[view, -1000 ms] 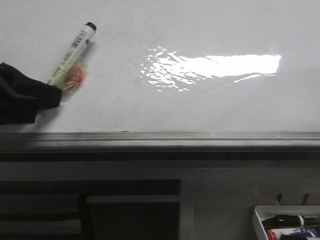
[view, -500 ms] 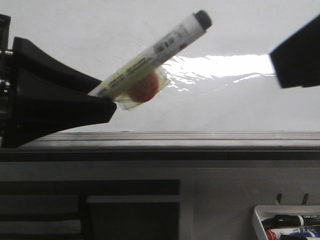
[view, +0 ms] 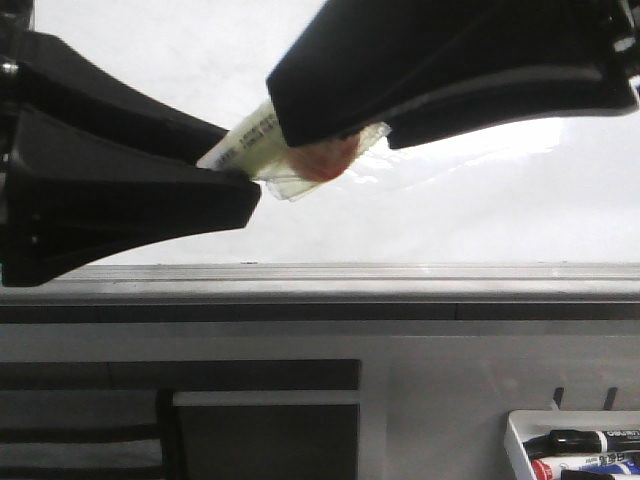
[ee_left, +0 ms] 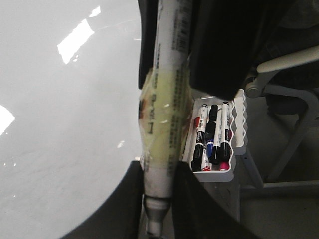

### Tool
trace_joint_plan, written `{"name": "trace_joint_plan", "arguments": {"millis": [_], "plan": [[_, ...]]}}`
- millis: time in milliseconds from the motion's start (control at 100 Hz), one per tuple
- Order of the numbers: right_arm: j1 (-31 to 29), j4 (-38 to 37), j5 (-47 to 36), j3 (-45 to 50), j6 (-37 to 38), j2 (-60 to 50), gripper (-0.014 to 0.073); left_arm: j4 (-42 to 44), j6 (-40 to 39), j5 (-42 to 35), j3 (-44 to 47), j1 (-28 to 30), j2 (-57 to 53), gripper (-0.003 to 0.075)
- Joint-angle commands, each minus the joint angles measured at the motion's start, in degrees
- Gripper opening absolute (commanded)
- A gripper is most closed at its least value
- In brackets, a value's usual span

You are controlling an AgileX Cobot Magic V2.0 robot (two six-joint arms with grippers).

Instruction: Write number 5 on whiteboard

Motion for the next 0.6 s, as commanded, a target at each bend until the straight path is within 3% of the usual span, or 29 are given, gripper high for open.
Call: {"name": "trace_joint_plan", "arguments": {"millis": [0,300,450,590], "plan": [[0.1,0.4,-4.6,-2.0,-0.8,-0.7,0.0396,-1.7,-0.4,-4.1,-1.3,-0.6,-1.1,-0.002],[0.1,0.4,-6.7,-2.0,-0.8,-0.7,0.0147,-1.5,-0.4,-4.1,-1.3,-0.6,-1.1,-0.002],[0.1,0.4,-8.0,-2.0,-0.8,-0.7,-0.0071,-0.7,-0.4,-4.0,-1.3,-0.6,-1.1,-0.002],[0.1,0.4,-8.5,-2.0,-0.8,-0.7,-0.0064,1.2,-0.4,-3.7,-1.3,-0.6,-1.1,-0.0017]]}}
